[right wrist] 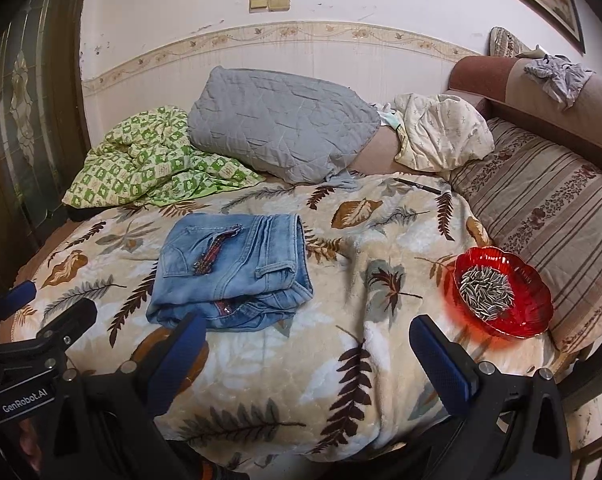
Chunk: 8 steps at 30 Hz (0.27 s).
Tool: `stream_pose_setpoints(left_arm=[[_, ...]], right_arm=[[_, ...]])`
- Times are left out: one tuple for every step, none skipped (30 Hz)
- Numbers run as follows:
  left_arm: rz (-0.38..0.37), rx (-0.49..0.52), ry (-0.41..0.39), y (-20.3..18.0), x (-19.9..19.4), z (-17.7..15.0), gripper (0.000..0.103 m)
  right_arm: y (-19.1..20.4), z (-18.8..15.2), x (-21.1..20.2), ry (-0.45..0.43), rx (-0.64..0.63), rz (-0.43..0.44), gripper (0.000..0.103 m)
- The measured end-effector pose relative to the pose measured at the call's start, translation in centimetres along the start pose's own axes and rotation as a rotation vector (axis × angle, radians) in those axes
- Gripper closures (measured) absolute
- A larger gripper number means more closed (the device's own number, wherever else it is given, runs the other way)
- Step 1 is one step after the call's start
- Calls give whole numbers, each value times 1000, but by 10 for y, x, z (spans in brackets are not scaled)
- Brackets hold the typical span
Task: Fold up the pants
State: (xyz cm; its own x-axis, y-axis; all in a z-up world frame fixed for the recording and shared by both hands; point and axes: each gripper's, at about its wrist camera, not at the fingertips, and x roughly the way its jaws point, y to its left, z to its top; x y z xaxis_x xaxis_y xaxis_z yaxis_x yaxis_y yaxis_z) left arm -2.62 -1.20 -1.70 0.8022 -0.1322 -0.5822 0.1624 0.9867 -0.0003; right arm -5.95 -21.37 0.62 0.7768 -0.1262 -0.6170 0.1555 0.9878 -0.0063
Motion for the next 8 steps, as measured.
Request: stream_pose_setpoints(left_arm=[[1,1,-3,0,0,0,0],[2,1,-6,0,-1,0,0],[4,-1,-8,0,-1,0,0],[10,-8,-12,0,-2,0,0],[17,-15,-16,-1,-3,0,0],[26,-31,-26,0,-4,-1,0],[27,-41,-31,2,-5,-1,0],[24,-45,-28,2,-4,-1,0]], right_arm=[[0,0,0,1,-1,0,0],[0,0,1,2,-2,1,0],[1,-1,1,4,-1,1,0],[0,-1,1,4,-2,3,0],[1,-1,2,5,-2,3,0],[1,-1,2,5,-3,2,0],[1,-1,2,6,-4,2,0],[0,-1,3,7,-5,3,0]])
